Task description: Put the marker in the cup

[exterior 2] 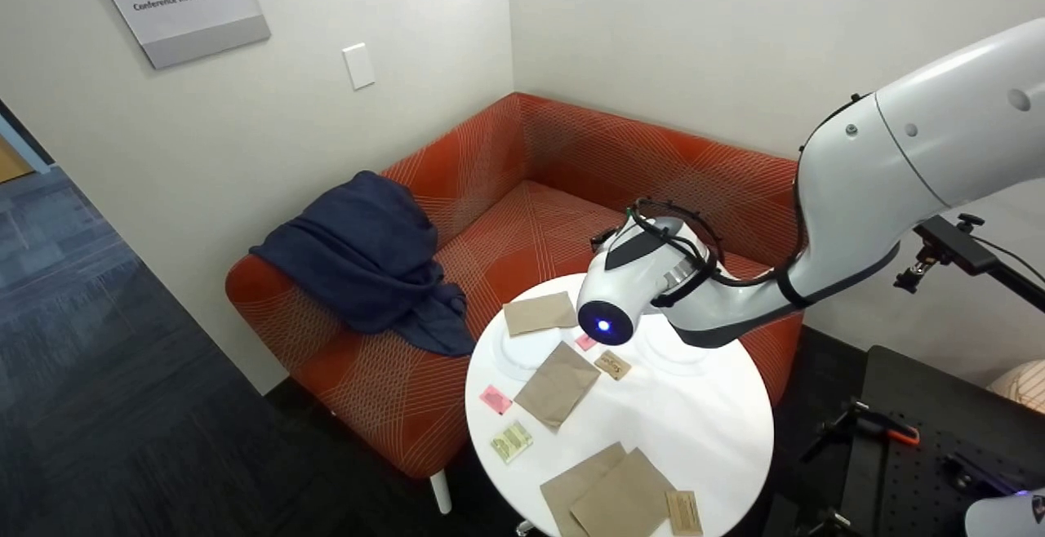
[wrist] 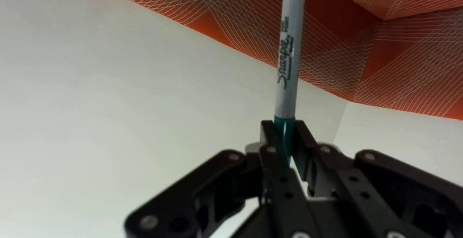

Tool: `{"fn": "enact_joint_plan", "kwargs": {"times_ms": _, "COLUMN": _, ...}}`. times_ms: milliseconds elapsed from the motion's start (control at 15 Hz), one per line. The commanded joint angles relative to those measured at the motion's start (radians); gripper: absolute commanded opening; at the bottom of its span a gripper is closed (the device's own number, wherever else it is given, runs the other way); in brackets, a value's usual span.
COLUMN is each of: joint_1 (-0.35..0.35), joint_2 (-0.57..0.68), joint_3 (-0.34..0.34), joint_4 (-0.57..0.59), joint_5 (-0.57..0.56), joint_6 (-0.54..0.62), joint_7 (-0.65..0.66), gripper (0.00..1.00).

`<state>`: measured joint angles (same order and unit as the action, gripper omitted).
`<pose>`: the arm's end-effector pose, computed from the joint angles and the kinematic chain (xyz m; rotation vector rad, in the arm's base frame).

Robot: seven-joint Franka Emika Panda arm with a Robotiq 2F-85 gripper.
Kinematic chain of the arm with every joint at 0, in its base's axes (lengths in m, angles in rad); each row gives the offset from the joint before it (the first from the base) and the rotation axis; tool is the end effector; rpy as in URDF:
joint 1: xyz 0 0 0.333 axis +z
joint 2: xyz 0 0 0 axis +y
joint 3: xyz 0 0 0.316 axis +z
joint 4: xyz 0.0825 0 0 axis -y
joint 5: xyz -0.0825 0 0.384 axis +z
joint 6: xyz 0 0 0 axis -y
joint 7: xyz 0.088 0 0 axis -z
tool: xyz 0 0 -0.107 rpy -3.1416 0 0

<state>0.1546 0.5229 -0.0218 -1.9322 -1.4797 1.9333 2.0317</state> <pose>0.6117 0.0131 0.2247 1.8311 -0.8695 0.9913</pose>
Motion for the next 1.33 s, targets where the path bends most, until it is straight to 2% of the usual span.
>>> {"fn": "enact_joint_plan", "kwargs": {"times_ms": 0, "joint_1": -0.03, "joint_2": 0.004, "joint_3": 0.032, "joint_4": 0.002, "joint_5": -0.011, "joint_6": -0.014, "joint_7": 0.001, "gripper": 0.15}}
{"fn": "enact_joint_plan", "kwargs": {"times_ms": 200, "joint_1": -0.03, "joint_2": 0.006, "joint_3": 0.033, "joint_4": 0.002, "joint_5": -0.011, "joint_6": -0.014, "joint_7": 0.001, "gripper": 0.15}}
{"fn": "enact_joint_plan", "kwargs": {"times_ms": 267, "joint_1": -0.021, "joint_2": 0.013, "joint_3": 0.024, "joint_4": 0.007, "joint_5": -0.035, "joint_6": -0.037, "joint_7": 0.04, "gripper": 0.04}}
{"fn": "enact_joint_plan", "kwargs": {"times_ms": 600, "joint_1": -0.012, "joint_2": 0.031, "joint_3": 0.026, "joint_4": 0.007, "joint_5": -0.144, "joint_6": -0.076, "joint_7": 0.224, "gripper": 0.04}}
{"fn": "enact_joint_plan", "kwargs": {"times_ms": 933, "joint_1": -0.01, "joint_2": 0.045, "joint_3": 0.045, "joint_4": -0.004, "joint_5": -0.173, "joint_6": -0.134, "joint_7": 0.349, "gripper": 0.04}}
{"fn": "enact_joint_plan", "kwargs": {"times_ms": 1267, "joint_1": -0.017, "joint_2": 0.074, "joint_3": 0.066, "joint_4": 0.002, "joint_5": -0.158, "joint_6": -0.169, "joint_7": 0.408, "gripper": 0.04}}
